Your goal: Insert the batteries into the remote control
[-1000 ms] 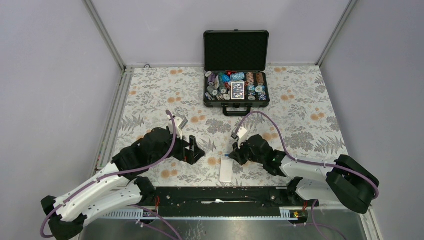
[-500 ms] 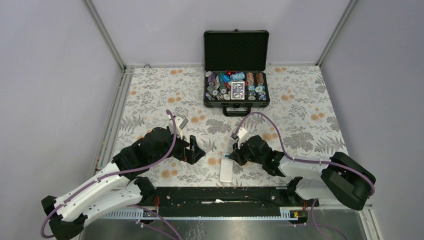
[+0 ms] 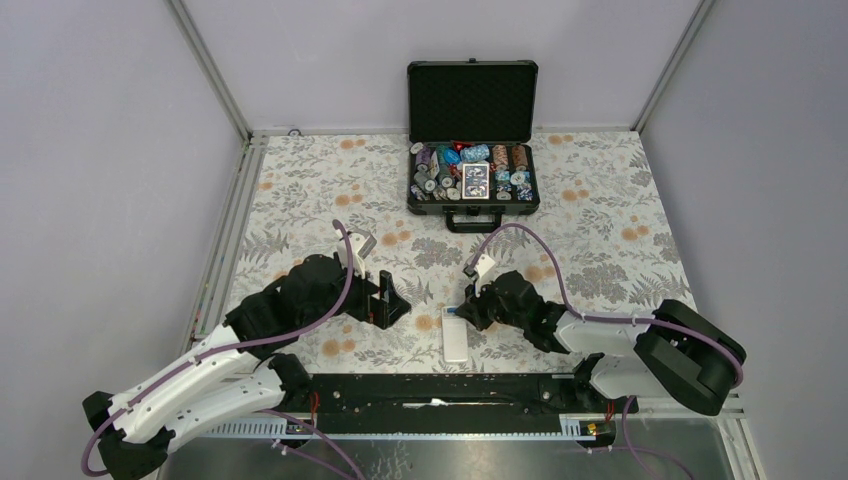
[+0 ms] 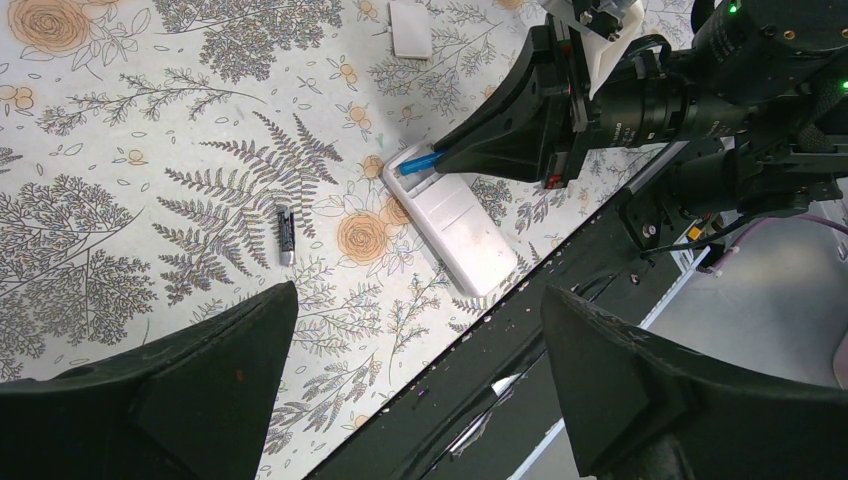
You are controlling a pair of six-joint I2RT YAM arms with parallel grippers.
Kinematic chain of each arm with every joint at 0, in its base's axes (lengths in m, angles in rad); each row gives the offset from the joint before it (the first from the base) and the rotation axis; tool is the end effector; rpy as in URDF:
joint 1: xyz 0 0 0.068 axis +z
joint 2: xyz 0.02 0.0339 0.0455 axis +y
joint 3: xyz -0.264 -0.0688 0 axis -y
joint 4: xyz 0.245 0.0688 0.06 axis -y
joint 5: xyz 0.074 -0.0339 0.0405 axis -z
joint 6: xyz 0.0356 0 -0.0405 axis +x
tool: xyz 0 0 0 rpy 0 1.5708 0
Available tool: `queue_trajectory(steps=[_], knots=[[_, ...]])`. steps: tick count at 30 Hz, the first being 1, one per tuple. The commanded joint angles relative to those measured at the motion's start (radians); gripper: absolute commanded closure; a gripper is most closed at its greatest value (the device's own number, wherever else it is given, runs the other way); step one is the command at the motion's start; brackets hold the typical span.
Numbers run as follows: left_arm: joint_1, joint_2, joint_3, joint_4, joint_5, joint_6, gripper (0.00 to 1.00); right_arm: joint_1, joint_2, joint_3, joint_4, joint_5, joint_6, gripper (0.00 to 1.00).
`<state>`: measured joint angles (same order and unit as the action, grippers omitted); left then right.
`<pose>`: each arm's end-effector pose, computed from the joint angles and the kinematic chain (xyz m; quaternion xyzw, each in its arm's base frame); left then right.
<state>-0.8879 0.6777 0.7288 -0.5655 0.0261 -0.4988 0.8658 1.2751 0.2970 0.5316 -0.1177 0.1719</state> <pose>0.0948 -0.1180 0.2975 0.1734 0.8461 -0.3307 0.3804 0.1448 0.1766 0.1491 -0.3167 0.7837 0.3071 0.4374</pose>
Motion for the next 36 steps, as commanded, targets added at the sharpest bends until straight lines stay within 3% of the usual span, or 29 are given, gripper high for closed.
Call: queue_trajectory(steps=[1,27,36], knots=[[0.007,-0.005,0.011,0.059,0.014,-0.009,0.01,-0.010,0.023,0.002,0.048,0.001,0.009,1.00],[0.014,0.064,-0.003,0.086,0.072,-0.026,0.01,-0.010,0.010,-0.006,0.065,-0.044,-0.003,1.00],[0.014,0.233,-0.104,0.287,0.177,-0.169,0.01,-0.011,-0.028,-0.019,0.050,-0.018,0.002,1.00]])
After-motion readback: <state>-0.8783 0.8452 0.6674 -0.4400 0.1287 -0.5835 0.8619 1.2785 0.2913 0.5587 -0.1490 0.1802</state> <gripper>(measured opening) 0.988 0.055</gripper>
